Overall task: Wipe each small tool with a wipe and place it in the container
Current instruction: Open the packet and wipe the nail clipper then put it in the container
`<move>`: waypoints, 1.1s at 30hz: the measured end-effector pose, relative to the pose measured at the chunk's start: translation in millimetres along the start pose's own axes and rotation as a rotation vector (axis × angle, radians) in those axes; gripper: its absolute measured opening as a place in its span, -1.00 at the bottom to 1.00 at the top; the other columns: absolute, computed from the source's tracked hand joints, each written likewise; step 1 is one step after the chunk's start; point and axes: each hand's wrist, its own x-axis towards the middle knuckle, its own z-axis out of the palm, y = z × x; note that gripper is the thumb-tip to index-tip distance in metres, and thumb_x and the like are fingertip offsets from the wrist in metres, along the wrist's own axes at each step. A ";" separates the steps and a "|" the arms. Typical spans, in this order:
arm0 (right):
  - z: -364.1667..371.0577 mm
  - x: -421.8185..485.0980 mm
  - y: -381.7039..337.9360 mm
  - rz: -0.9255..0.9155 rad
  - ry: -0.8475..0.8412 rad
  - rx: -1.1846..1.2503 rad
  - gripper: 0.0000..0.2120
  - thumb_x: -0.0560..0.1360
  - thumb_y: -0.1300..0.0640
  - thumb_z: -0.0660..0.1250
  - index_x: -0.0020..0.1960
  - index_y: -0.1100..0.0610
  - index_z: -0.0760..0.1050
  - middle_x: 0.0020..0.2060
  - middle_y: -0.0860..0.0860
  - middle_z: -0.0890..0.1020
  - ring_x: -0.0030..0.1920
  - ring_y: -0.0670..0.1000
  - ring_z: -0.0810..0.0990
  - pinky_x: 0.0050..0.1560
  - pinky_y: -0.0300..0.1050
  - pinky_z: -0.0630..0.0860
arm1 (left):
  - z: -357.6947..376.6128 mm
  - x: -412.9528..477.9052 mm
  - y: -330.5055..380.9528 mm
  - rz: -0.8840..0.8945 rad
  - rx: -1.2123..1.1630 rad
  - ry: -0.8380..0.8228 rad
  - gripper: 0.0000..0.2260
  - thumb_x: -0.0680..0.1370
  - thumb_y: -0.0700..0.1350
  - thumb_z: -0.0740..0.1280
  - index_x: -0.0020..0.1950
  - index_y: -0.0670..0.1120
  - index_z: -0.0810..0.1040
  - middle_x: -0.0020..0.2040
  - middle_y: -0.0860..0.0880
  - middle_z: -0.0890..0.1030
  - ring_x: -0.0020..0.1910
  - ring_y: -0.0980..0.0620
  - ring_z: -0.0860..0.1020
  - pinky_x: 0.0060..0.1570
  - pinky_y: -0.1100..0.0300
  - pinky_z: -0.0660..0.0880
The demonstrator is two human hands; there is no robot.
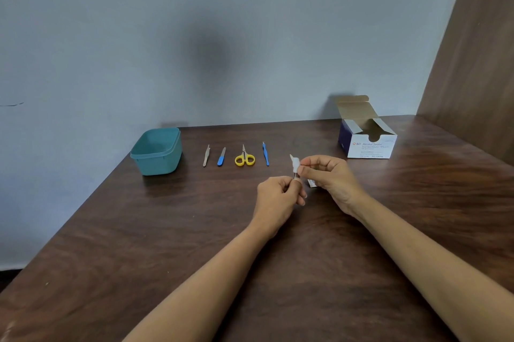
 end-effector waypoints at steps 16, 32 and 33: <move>3.5 -2.4 -2.2 0.062 0.091 -0.067 -0.92 0.40 0.25 0.47 -0.10 0.15 0.66 -0.23 0.01 0.70 -0.30 -0.23 0.59 -0.25 -0.35 0.42 | -1.3 -3.4 0.6 0.056 0.081 -0.010 -0.70 0.62 -0.14 0.22 -0.24 -0.16 0.63 -0.43 0.04 0.59 -0.46 0.28 0.48 -0.36 0.51 0.35; 1.5 -5.6 -8.3 0.120 0.045 -0.045 -0.88 0.40 0.27 0.47 -0.10 0.11 0.66 -0.23 0.01 0.70 -0.36 -0.25 0.56 -0.26 -0.34 0.40 | -1.2 -3.2 0.2 0.055 0.079 -0.013 -0.69 0.62 -0.13 0.22 -0.24 -0.17 0.64 -0.42 0.03 0.60 -0.48 0.28 0.47 -0.38 0.50 0.34; 1.9 -5.8 -8.1 0.115 0.048 -0.036 -0.88 0.39 0.28 0.47 -0.10 0.12 0.66 -0.25 0.01 0.70 -0.36 -0.25 0.57 -0.29 -0.36 0.41 | -1.5 -3.3 0.1 0.058 0.080 -0.015 -0.70 0.62 -0.14 0.22 -0.24 -0.17 0.64 -0.41 0.03 0.60 -0.48 0.29 0.47 -0.38 0.51 0.34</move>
